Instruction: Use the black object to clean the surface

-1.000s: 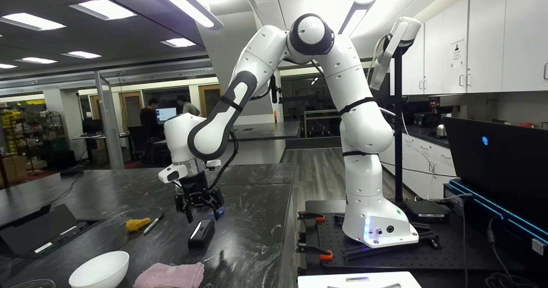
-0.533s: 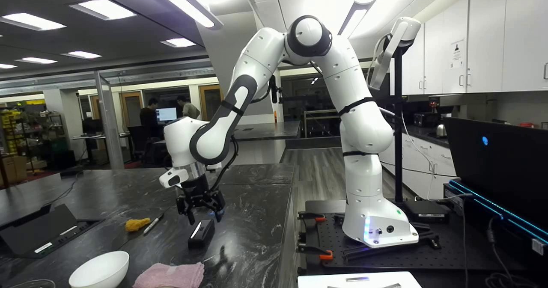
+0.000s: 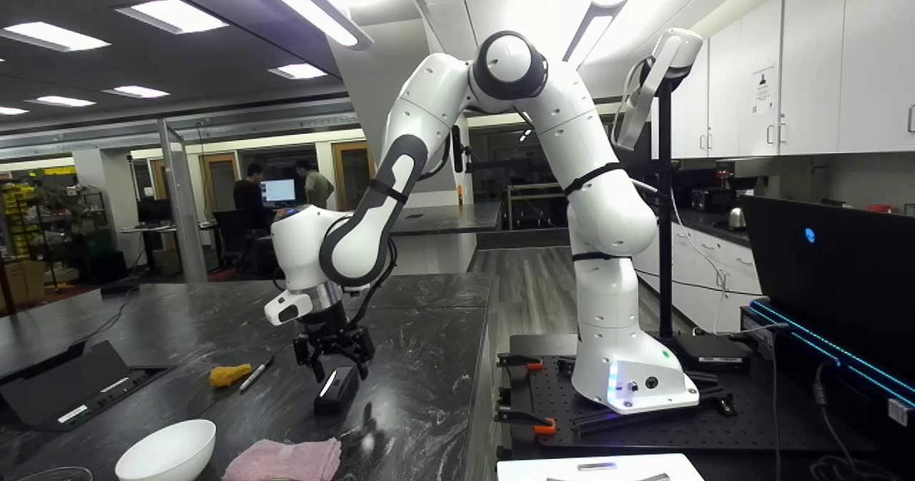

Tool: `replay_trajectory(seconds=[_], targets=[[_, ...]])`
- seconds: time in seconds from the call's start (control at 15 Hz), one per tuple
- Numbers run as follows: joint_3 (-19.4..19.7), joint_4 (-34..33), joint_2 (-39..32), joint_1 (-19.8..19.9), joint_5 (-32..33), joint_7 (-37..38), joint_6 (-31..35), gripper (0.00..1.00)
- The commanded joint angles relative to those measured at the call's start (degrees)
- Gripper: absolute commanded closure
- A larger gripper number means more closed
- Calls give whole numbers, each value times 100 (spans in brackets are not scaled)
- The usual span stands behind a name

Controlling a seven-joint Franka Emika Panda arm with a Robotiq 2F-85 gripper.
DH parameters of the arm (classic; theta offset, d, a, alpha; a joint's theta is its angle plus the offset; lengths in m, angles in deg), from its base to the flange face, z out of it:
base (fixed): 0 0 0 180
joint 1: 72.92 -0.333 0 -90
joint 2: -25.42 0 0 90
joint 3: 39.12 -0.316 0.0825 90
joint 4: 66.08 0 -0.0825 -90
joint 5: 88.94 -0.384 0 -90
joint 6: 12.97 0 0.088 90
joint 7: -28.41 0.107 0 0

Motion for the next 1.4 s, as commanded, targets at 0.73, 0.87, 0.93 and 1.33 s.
replay_trajectory(seconds=[0.73, 0.87, 0.93, 1.33], targets=[[-4, -303, -255, -45, 109, 460, 66, 71], [0, -294, -252, -63, 134, 498, 52, 71], [20, -304, -262, -62, 150, 546, 40, 71], [104, -255, -225, -50, 324, 857, 35, 71]])
